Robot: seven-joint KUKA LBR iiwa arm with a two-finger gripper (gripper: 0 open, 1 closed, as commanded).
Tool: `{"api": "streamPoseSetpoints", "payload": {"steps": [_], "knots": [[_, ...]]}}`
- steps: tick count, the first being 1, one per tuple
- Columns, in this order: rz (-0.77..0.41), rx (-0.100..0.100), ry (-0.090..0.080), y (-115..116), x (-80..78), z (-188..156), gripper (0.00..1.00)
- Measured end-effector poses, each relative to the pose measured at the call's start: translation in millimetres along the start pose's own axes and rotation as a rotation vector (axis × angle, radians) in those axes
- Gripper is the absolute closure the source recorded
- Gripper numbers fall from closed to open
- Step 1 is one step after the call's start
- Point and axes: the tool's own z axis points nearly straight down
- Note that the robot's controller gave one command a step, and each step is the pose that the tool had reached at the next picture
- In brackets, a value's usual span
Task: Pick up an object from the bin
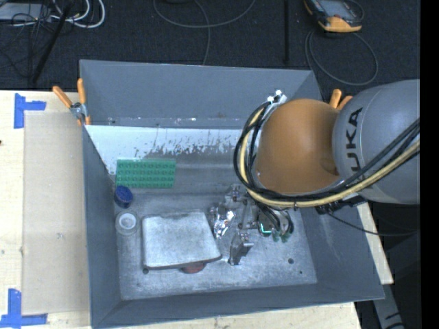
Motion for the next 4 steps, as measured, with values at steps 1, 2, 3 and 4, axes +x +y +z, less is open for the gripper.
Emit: {"api": "streamPoseSetpoints", "payload": {"steps": [1, 2, 3, 4], "knots": [[0.139, -0.006, -0.019, -20.1, -15.1, 123.5, 0.00], [0.143, -0.006, -0.019, -20.7, -15.6, 121.0, 1.00], [0.331, -0.005, -0.004, -20.8, -29.8, 121.8, 1.00], [0.333, -0.004, -0.013, -22.4, -31.2, 123.5, 0.00]]}}
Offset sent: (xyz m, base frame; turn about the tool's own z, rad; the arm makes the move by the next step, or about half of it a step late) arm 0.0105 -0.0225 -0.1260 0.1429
